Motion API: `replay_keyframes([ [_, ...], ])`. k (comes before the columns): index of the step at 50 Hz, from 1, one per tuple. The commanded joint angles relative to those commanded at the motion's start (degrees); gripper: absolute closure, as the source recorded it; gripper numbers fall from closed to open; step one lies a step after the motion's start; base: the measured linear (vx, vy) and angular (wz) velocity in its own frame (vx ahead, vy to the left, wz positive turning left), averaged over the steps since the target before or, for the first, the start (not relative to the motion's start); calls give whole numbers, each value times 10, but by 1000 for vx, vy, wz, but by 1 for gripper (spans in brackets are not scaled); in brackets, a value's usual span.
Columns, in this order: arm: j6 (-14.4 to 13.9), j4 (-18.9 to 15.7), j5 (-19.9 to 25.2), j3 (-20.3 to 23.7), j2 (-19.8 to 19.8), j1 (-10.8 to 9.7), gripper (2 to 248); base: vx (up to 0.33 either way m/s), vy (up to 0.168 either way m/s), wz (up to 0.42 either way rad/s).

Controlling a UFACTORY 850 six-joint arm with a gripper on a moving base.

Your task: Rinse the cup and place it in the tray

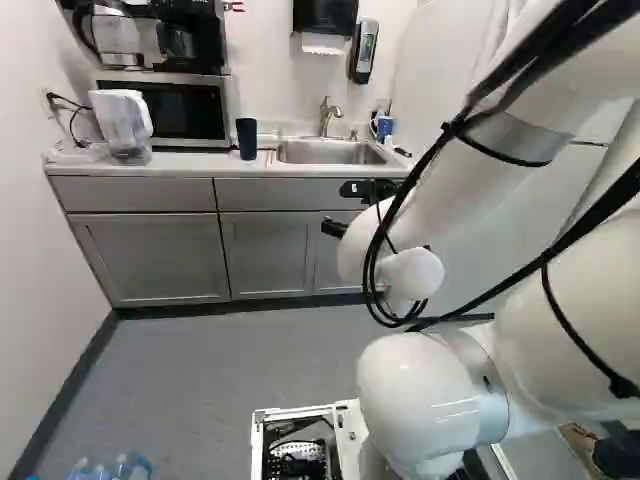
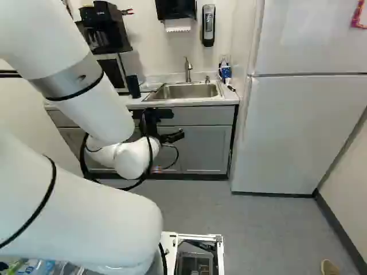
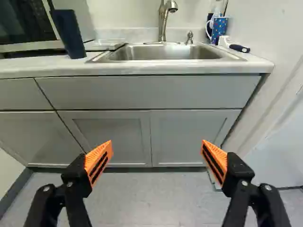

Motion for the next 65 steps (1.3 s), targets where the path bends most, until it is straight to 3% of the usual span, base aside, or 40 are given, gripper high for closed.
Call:
replay_keyframes([
  [65, 0, 0, -14, -115, -20, 0, 3, 0, 0, 0],
])
